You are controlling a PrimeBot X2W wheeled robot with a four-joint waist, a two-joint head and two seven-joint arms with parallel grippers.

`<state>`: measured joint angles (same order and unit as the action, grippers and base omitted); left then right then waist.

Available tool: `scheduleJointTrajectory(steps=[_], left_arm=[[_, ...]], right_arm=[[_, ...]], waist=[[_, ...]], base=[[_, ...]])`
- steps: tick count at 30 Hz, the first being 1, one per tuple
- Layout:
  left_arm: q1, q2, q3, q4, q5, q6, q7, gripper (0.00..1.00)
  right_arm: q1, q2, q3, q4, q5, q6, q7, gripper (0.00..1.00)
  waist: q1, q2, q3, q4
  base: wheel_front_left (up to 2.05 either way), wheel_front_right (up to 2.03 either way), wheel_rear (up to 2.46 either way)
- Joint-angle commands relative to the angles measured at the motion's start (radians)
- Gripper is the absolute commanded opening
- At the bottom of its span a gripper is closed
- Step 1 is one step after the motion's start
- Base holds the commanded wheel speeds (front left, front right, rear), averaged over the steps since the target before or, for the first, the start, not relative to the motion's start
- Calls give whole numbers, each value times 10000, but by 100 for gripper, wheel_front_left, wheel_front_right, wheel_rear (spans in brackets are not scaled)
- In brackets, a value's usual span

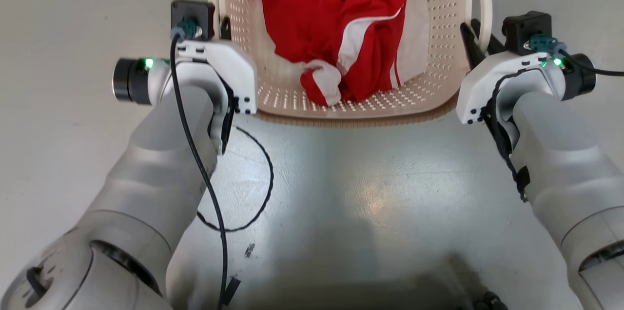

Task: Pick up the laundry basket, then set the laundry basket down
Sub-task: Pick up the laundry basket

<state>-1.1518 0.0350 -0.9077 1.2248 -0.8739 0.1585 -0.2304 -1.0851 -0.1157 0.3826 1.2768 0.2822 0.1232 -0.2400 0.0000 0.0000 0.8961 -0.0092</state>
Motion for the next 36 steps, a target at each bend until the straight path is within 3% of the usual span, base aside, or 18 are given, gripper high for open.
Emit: scheduleJointTrajectory(steps=[1, 17, 36], left_arm=[[139, 152, 33, -104, -43, 83, -104, 0], [1950, 152, -611, -218, -687, 118, 301, 0], [5155, 152, -1321, -237, -1750, -416, 909, 0]], right_arm=[[642, 291, 234, -43, -62, 75, -17, 0], [2169, 387, 278, 120, 238, 75, 603, 0], [4766, 638, 799, 139, 782, 75, 2216, 0]], waist=[[0, 0, -121, -17], [0, 0, -2574, 3], [0, 0, -6649, -241]], base=[[0, 0, 0], [0, 0, 0], [0, 0, 0]])
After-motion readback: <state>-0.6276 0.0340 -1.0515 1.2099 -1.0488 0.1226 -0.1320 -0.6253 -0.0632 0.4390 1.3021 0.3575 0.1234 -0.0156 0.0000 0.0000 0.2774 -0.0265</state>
